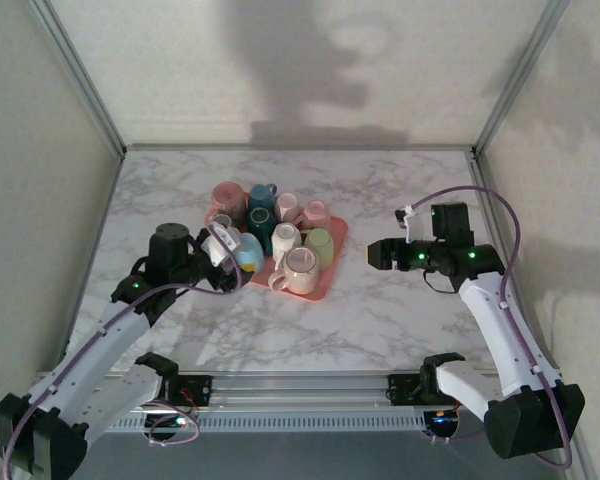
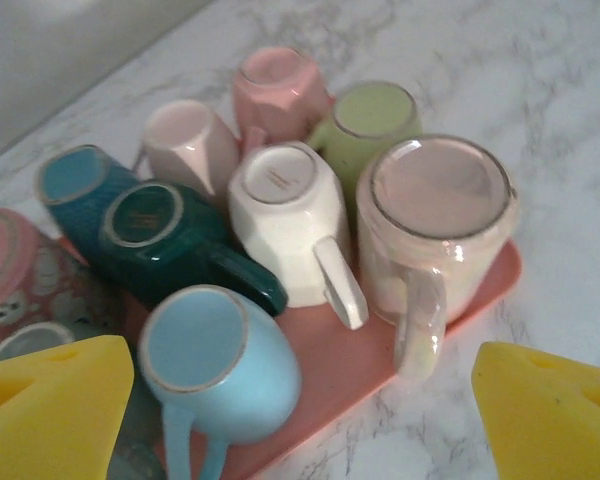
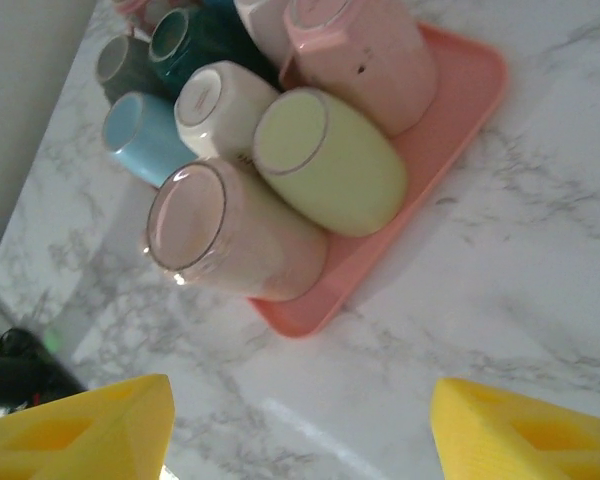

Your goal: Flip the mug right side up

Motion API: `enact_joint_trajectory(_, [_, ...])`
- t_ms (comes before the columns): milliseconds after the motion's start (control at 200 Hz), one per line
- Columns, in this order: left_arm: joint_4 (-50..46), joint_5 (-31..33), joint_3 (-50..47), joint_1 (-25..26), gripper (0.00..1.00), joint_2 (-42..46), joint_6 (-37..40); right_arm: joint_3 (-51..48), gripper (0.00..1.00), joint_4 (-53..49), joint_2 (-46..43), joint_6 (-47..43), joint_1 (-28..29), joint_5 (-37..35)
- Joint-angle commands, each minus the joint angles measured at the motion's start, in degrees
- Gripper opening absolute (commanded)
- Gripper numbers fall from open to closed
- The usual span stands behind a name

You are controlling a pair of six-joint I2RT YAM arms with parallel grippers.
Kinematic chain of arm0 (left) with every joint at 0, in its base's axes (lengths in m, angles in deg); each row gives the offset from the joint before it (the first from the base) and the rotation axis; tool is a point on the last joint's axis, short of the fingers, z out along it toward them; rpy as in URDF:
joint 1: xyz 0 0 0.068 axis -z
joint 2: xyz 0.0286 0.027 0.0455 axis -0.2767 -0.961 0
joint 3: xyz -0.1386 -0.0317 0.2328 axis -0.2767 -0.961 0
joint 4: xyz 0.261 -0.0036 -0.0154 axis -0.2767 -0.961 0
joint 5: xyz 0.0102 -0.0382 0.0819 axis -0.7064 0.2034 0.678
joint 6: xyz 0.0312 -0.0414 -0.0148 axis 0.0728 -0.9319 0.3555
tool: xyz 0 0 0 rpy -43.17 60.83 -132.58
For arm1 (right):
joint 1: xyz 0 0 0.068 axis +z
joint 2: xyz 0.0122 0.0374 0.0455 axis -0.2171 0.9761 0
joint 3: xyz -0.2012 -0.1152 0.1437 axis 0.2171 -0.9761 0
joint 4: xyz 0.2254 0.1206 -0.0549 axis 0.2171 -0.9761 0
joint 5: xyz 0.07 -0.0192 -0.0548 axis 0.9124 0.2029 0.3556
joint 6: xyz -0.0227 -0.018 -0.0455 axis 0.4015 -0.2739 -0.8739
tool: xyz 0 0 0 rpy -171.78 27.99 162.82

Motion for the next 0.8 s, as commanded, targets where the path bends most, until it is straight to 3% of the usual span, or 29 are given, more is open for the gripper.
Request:
enact_joint_trajectory(0, [-2.2, -1.4, -0.1, 2.5, 0.83, -3.7, 9.5, 1.0, 0.69, -4.9, 0.8, -1.6, 0.4, 3.8])
enact_joint_trajectory(185, [1.3, -0.4, 0.6, 5.9, 0.72, -10.5, 10.7, 0.3, 0.68, -4.7, 2.2, -0.9, 0.4, 5.3])
enact_joint_trajectory(526, [3.0, 0.4, 2.8, 8.9, 0.62, -19.6, 10.9, -1.8, 0.67, -3.1, 2.6, 0.6, 0.4, 4.5])
enact_joint_trajectory(791, [3.9, 0.4, 4.8, 10.1, 0.61, -23.7, 9.0, -3.1, 0.67, -3.0, 2.2, 1.0, 0.4, 4.0])
